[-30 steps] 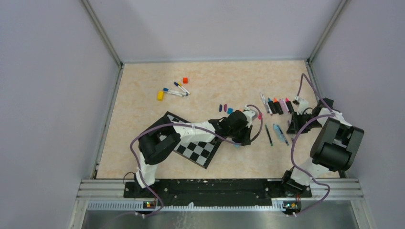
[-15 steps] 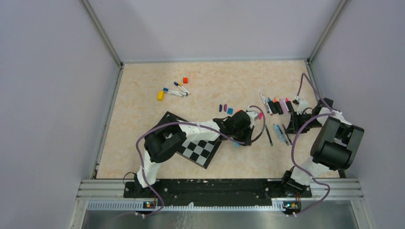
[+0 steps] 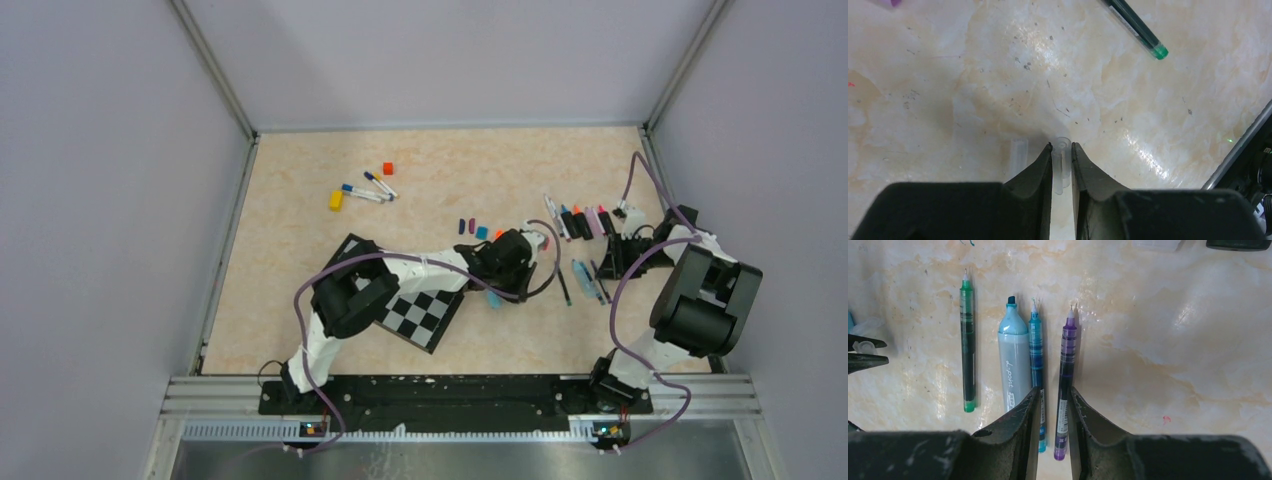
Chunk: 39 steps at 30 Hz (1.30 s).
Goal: Open the pen caps
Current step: Place the pen at the center of the board.
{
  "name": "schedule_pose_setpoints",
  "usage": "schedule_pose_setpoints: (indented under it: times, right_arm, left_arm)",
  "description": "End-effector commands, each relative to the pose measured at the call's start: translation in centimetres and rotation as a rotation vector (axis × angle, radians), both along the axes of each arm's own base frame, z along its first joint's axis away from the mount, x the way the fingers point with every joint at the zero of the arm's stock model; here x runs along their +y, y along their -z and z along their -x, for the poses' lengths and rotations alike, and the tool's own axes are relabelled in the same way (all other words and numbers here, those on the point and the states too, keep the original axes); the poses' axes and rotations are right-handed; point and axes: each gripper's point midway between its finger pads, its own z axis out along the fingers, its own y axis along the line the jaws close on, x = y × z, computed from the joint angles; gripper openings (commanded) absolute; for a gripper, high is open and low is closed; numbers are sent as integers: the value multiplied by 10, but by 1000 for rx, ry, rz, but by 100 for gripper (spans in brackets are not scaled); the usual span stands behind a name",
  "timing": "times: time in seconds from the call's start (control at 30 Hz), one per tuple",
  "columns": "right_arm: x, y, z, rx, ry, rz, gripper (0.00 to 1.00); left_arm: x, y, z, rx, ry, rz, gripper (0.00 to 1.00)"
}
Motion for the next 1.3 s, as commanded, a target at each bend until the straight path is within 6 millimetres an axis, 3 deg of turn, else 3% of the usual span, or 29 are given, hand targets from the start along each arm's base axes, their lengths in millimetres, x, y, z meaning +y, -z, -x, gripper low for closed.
schedule_pose_setpoints:
  times: [0.0,0.27,0.4,0.53,0.77,1.03,1.23,1.27]
  right_arm:
    - [-3,-19,-13,-77,-4,3,25]
    - [-1,-21,-13,-80,-10,-6,25]
    - [0,-23,-13,-86,-11,-8,25]
    - [1,-27,-13,-101,-17,-8,25]
    - [2,-38,-14,-146,-32,10,25]
    - [8,-67,-17,-244,-60,15,25]
    - [27,-111,-21,-372,-104,-55,25]
    - [31,-118,-21,-396,-111,-74,25]
  left_arm:
    - [-12,-10,-12,-60,8,1,24]
    - [-14,-10,-18,-83,10,-21,31]
    - [-15,-20,-18,-92,14,-7,31]
    - [-17,-47,-20,-132,16,44,32]
    - [-5,-114,-25,-286,-4,178,38]
    - [46,-157,-41,-486,-141,185,56]
    - [109,-172,-62,-641,-302,85,97]
    - [121,-176,-66,-658,-334,76,99]
